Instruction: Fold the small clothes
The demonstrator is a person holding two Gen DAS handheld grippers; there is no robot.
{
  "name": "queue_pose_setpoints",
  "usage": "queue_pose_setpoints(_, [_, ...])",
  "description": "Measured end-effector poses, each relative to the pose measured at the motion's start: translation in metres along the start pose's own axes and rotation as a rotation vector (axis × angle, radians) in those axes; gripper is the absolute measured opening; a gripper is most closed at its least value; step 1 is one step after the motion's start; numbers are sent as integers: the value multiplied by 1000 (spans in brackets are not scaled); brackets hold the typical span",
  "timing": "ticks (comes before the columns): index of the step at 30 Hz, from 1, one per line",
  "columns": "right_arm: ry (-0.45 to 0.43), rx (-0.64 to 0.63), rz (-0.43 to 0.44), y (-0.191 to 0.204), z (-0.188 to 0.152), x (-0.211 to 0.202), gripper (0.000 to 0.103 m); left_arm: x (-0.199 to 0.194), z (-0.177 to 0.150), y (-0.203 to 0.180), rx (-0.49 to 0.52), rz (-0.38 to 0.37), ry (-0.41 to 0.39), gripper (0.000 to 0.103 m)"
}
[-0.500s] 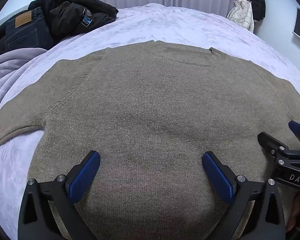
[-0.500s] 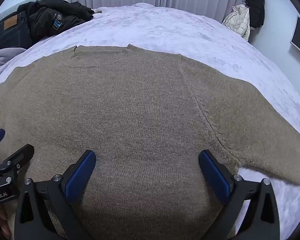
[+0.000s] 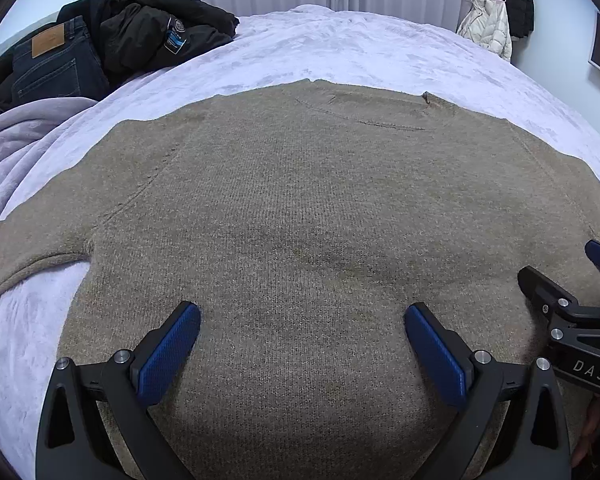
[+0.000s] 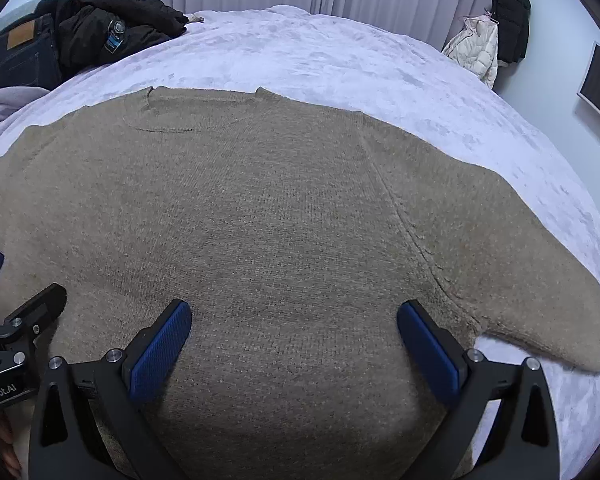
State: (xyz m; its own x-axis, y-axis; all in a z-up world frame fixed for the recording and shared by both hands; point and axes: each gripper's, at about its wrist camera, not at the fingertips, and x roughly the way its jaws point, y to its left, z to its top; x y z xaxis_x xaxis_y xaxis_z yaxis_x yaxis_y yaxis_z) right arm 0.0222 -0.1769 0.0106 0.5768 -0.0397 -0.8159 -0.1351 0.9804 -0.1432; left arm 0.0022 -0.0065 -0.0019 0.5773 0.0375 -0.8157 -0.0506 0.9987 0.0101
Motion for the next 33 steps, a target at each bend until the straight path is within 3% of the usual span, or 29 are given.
queue_pose_setpoints(4, [1, -23, -39, 6, 0, -1, 103, 1, 0, 0, 6, 6, 6, 103])
queue_pose_setpoints(14, [6, 14, 6, 0, -1, 2, 103, -1, 1, -2, 5, 17, 8, 103])
queue_pose_setpoints(21, [-3, 18, 14, -1, -1, 1, 103, -2, 5, 4, -71, 10, 41, 102])
queue_pose_setpoints(33, [-5, 20, 18, -1, -1, 1, 103, -4, 4, 5, -46, 9, 40, 103])
